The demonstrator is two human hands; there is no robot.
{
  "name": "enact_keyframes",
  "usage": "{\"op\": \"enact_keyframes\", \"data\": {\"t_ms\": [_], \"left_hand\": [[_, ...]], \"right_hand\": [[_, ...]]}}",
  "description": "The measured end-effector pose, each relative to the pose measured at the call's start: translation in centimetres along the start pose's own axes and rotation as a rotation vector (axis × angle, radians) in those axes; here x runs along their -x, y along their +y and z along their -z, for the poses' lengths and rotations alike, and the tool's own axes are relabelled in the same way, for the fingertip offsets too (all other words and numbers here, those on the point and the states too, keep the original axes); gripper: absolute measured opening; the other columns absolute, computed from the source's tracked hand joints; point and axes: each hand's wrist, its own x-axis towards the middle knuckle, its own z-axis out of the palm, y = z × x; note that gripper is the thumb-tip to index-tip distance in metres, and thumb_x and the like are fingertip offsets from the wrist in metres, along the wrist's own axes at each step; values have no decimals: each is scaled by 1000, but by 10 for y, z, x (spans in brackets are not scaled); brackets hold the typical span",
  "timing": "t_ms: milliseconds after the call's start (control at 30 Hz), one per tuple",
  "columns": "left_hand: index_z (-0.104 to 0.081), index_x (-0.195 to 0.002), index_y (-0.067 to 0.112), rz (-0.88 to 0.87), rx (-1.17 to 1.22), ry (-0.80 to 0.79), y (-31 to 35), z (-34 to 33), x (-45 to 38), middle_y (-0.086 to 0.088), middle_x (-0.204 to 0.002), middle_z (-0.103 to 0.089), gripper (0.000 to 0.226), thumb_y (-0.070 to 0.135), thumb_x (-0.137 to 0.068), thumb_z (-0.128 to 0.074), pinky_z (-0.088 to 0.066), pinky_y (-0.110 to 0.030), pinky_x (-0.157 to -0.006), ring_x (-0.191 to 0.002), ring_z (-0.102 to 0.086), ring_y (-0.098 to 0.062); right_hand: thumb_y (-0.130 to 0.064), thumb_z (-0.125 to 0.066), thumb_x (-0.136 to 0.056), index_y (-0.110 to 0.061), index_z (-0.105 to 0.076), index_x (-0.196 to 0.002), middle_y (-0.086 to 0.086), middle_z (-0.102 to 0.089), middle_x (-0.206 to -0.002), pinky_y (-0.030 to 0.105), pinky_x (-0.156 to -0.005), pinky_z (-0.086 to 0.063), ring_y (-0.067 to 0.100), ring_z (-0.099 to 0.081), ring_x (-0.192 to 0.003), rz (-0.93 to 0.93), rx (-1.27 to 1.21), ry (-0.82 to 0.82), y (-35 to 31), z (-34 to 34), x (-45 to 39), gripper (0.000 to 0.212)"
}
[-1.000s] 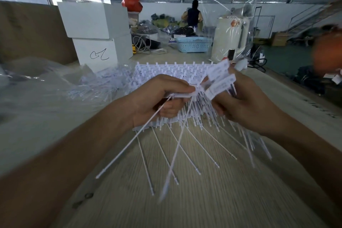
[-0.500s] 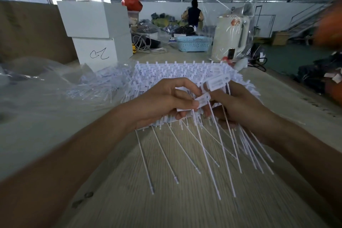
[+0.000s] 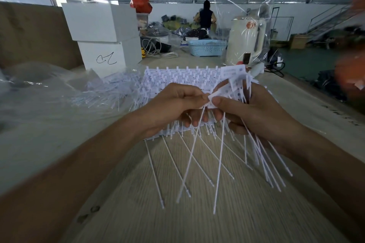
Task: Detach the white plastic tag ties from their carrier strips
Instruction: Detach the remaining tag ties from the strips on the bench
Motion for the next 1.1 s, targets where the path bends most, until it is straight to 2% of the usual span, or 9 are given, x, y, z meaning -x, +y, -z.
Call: {"op": "enact_keyframes", "data": {"t_ms": [100,233,333,433,633,733,867,1000,1100], "left_hand": [[-61,-89,-18,-2,71,64,-1,-1,-2,-16,-57,-60,29,10,-96,-59,-42,-25,-47,-47,-50,-22],[-55,-87,-26,85,95,66,1,-3,-4,-10,-48,-44,26,0,-89,-58,-31,-18,-42,-37,-32,-17],[-63,-77,-14,162,78,66,6,-7,-2,-7,-49,-37,12,-6,-83,-55,-23,-16,-42,-39,-26,-14],[-66,-51,10,186,17,55,6,-7,-2,-4,-48,-34,38,-6,-83,-52,-20,-18,-44,-40,-23,-14],[-65,-51,17,141,-123,9,12,-2,1,-2,-41,-36,47,6,-96,-58,-26,-16,-42,-36,-26,-11],[-67,-70,-4,123,-124,46,13,0,1,1,-42,-34,30,3,-97,-57,-26,-15,-42,-36,-25,-9],[-63,-69,-5,57,-173,6,16,0,2,-1,-48,-34,33,15,-95,-64,-30,-17,-47,-41,-28,-10],[-63,-65,5,-67,-209,47,16,0,2,-4,-50,-48,39,25,-98,-63,-38,-20,-53,-47,-37,-16],[-71,-82,8,-113,-165,137,13,-1,1,-3,-58,-57,23,19,-100,-60,-41,-24,-57,-54,-48,-13]], "right_hand": [[-9,-68,-93,-16,-67,-93,-2,-68,-69,22,-43,-43,8,-54,-47,168,229,-14,-3,-1,2,8],[-4,-74,-85,-18,-61,-109,-2,-72,-94,47,-72,-56,20,-71,-83,283,528,-31,-3,-2,2,30],[-6,-78,-80,-29,-53,-105,-6,-72,-87,37,-63,-52,13,-68,-74,392,746,-48,-4,1,4,42],[-11,-78,-80,-18,-54,-106,-16,-65,-82,31,-57,-47,12,-62,-71,481,893,-61,-4,0,3,36],[-9,-73,-81,-16,-56,-102,-6,-67,-78,34,-59,-46,18,-62,-65,416,848,11,-2,0,1,28],[-12,-73,-81,-12,-53,-100,-3,-66,-76,35,-58,-44,21,-60,-62,437,929,51,0,-4,-3,27],[-10,-73,-85,-13,-58,-115,-15,-64,-83,7,-55,-46,-5,-59,-58,340,966,197,2,11,-7,34],[-15,-69,-92,-11,-62,-107,-6,-63,-68,12,-46,-46,-1,-56,-48,65,448,400,-1,36,-11,17],[-30,-69,-89,-14,-64,-100,-5,-65,-67,18,-41,-44,4,-52,-45,43,342,235,-4,21,-7,20]]}}
